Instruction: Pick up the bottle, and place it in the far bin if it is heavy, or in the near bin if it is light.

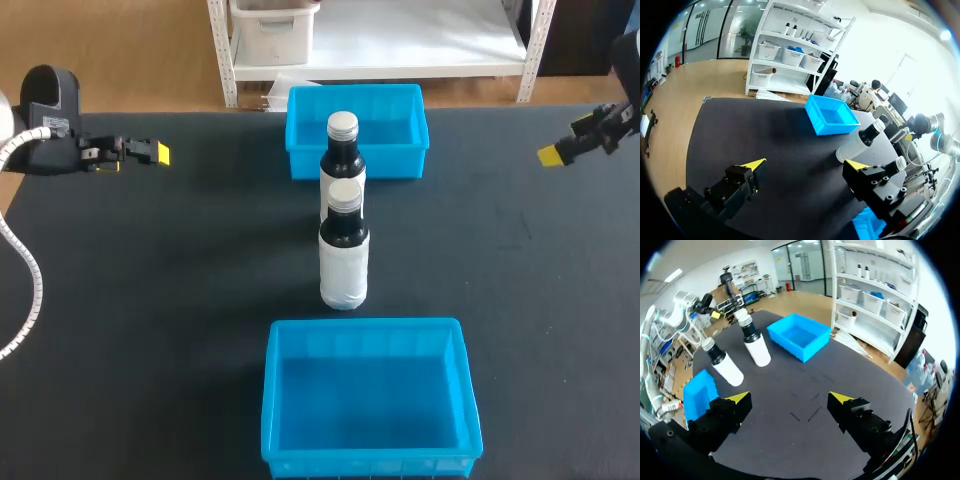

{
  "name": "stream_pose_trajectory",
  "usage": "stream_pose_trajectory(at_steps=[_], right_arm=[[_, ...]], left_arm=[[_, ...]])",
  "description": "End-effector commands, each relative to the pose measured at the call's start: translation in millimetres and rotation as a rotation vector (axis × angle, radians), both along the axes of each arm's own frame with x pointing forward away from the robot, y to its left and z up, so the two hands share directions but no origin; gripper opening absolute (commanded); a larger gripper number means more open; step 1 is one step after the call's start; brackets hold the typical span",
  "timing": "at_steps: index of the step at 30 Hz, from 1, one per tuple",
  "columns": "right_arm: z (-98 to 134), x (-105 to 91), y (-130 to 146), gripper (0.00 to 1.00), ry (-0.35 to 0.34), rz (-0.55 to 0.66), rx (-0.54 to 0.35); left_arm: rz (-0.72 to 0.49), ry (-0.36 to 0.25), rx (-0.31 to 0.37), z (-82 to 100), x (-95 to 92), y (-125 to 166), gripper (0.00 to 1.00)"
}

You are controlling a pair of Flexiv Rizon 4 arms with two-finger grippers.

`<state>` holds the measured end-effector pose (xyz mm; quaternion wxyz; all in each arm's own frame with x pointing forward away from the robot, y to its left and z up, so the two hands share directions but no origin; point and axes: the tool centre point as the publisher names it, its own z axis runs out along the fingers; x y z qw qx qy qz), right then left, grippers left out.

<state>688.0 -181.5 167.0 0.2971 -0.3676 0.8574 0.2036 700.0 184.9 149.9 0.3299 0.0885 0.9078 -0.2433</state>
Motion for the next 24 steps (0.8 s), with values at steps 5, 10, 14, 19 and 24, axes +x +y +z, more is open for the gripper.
stream_pose_trajectory(at_steps=[5,10,14,19,24], right_arm=[[2,7.8,-2,1.00,0.164,0.489,0.076],[1,4.6,6,1.00,0.092,0.543,0.071],[0,-7.9,23,1.00,-0.032,0.607,0.086],[-7,-20.7,46,1.00,-0.092,0.651,0.108],[-10,-33.1,72,1.00,-0.106,0.663,0.117]], left_arm=[[0.000,0.000,0.000,0.0,0.0,0,1.00],[0.000,0.000,0.000,0.0,0.0,0,1.00],[0.000,0.000,0.000,0.0,0.0,0,1.00],[0.000,0.000,0.000,0.0,0.0,0,1.00],[0.000,0.000,0.000,0.0,0.0,0,1.00]])
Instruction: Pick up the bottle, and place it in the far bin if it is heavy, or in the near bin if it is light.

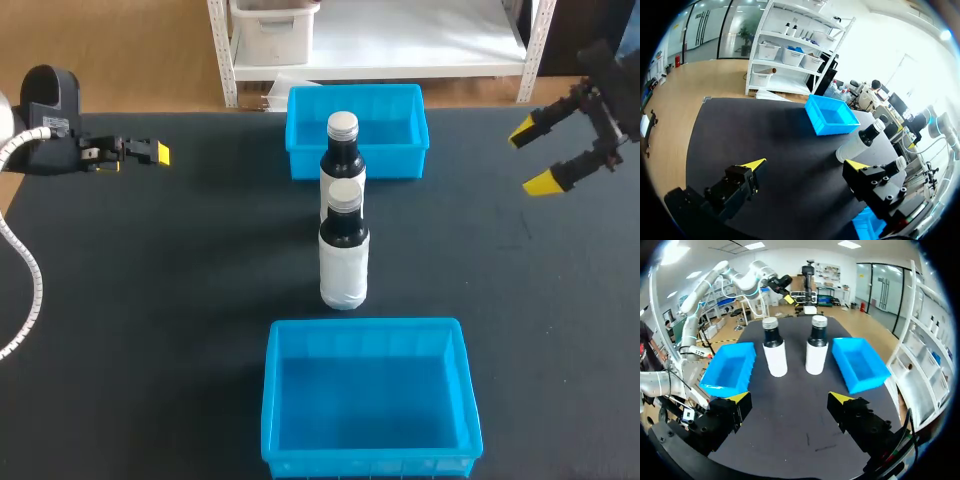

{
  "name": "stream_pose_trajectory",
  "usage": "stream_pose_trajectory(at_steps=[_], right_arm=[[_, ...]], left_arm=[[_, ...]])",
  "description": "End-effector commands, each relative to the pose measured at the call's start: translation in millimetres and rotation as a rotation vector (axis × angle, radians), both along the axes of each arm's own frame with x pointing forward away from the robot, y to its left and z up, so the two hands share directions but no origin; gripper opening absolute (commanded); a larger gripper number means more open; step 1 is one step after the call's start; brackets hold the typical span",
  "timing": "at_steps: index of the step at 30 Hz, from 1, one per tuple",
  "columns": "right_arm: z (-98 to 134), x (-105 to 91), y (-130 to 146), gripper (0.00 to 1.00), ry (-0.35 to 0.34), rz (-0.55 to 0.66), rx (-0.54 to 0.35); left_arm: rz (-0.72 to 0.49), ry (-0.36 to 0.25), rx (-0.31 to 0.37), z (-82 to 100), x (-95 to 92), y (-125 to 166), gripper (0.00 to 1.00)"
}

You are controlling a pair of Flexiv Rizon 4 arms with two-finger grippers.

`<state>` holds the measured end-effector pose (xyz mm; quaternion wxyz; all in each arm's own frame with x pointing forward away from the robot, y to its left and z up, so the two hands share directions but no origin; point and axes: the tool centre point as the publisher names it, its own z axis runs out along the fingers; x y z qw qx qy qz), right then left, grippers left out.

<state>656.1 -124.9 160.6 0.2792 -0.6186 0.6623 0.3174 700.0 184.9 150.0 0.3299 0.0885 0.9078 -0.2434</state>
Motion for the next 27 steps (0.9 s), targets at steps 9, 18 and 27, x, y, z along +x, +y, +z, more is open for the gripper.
stream_pose_trajectory(at_steps=[9,18,27], right_arm=[[-2,-23.4,63,1.00,-0.003,-0.047,-0.028],[-15,-36.7,114,1.00,-0.012,-0.057,0.004],[-24,-42.6,142,1.00,0.002,0.000,0.000]], left_arm=[[0.000,0.000,0.000,0.0,0.0,0,1.00],[0.000,0.000,0.000,0.0,0.0,0,1.00],[0.000,0.000,0.000,0.0,0.0,0,1.00]])
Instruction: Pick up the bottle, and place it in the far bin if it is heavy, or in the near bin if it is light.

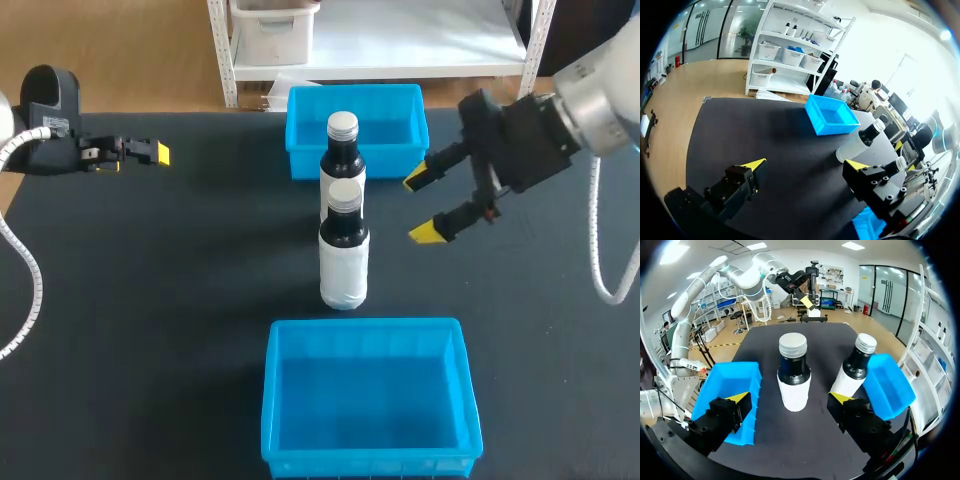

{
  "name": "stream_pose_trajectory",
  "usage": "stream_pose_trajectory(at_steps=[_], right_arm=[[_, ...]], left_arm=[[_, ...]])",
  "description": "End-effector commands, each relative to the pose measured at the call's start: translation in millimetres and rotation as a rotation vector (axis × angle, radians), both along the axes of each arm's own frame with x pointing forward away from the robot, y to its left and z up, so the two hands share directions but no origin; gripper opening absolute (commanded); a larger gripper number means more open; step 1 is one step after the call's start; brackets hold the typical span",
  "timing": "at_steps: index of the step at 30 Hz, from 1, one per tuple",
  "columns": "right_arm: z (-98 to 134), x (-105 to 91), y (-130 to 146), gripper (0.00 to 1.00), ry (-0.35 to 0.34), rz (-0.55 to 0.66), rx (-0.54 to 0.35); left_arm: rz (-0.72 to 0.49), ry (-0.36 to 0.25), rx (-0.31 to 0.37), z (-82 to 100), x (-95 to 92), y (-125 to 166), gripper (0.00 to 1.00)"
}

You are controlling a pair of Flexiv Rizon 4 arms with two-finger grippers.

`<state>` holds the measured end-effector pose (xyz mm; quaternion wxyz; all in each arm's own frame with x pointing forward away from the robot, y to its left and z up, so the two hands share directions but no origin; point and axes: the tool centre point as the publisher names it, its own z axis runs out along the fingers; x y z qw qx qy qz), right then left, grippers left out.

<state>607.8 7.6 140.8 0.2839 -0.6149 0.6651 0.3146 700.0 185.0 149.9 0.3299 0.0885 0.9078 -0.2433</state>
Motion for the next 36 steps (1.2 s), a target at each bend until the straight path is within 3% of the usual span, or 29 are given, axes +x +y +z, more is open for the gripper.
stream_pose_trajectory(at_steps=[1,36], right_arm=[[-5,5.5,11,1.00,0.010,0.014,-0.001],[-20,11.4,78,1.00,0.050,0.031,0.034]], left_arm=[[0.000,0.000,0.000,0.0,0.0,0,1.00],[0.000,0.000,0.000,0.0,0.0,0,1.00]])
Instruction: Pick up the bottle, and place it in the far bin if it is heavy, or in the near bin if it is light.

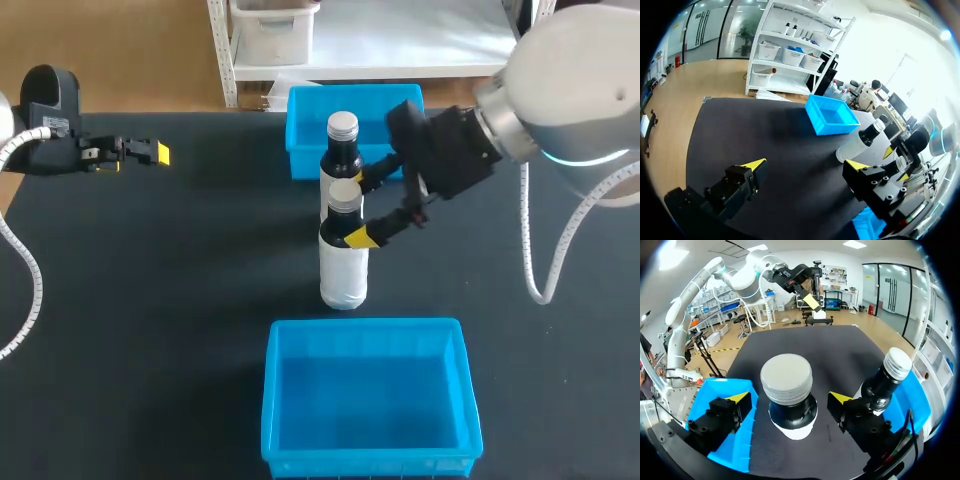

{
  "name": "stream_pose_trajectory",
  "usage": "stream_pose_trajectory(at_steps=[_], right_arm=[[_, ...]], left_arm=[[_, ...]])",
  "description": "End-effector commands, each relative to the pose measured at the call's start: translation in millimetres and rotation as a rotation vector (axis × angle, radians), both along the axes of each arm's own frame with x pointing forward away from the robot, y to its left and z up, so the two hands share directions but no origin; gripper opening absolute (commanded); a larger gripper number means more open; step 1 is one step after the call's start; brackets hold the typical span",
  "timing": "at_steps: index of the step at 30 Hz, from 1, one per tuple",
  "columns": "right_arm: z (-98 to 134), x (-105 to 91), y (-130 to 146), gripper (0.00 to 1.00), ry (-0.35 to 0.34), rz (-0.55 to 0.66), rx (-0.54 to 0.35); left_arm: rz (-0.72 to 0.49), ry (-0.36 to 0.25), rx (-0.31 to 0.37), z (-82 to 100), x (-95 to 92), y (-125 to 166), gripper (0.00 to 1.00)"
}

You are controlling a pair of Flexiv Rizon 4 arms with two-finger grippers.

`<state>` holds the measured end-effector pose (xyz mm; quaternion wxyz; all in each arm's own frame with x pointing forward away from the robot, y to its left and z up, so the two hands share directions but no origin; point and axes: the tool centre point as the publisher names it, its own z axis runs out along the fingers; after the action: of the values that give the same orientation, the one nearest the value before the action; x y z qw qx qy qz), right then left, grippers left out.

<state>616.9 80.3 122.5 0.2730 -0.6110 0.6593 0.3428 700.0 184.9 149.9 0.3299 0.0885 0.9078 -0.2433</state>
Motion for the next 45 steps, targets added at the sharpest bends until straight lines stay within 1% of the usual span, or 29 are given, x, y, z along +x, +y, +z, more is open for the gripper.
stream_pose_trajectory(at_steps=[1,18,20,22,25,26,27,28,31,36,39,42,44,45], right_arm=[[-1.2,2.2,6.5,1.00,0.003,0.008,0.006],[-3.8,2.0,11.7,1.00,0.007,0.005,0.012],[-3.7,2.1,11.6,0.96,0.006,0.005,0.013],[-3.7,2.2,11.6,0.96,0.005,0.006,0.014],[-3.7,2.6,11.9,0.93,0.006,0.007,0.015],[-3.9,2.8,12.2,0.88,0.007,0.007,0.015],[-4.1,2.9,12.5,0.86,0.007,0.008,0.016],[-4.3,3.0,12.7,0.81,0.008,0.008,0.017],[-5.2,3.3,13.8,0.75,0.009,0.009,0.018],[-6.2,4.1,15.0,0.76,0.010,0.012,0.020],[-6.4,4.4,15.3,0.73,0.009,0.013,0.021],[-6.3,4.8,15.4,0.64,0.008,0.013,0.022],[-6.2,5.0,15.5,0.49,0.008,0.013,0.022],[-6.2,5.1,15.5,0.48,0.008,0.013,0.022]], left_arm=[[0.000,0.000,0.000,0.0,0.0,0.0,1.00],[0.000,0.000,0.000,0.0,0.0,0.0,1.00],[0.000,0.000,0.000,0.0,0.0,0.0,1.00],[0.000,0.000,0.000,0.0,0.0,0.0,1.00],[0.000,0.000,0.000,0.0,0.0,0.0,1.00],[0.000,0.000,0.000,0.0,0.0,0.0,1.00],[0.000,0.000,0.000,0.0,0.0,0.0,1.00],[0.000,0.000,0.000,0.0,0.0,0.0,1.00],[0.000,0.000,0.000,0.0,0.0,0.0,1.00],[0.000,0.000,0.000,0.0,0.0,0.0,1.00],[0.000,0.000,0.000,0.0,0.0,0.0,1.00],[0.000,0.000,0.000,0.0,0.0,0.0,1.00],[0.000,0.000,0.000,0.0,0.0,0.0,1.00],[0.000,0.000,0.000,0.0,0.0,0.0,1.00]])
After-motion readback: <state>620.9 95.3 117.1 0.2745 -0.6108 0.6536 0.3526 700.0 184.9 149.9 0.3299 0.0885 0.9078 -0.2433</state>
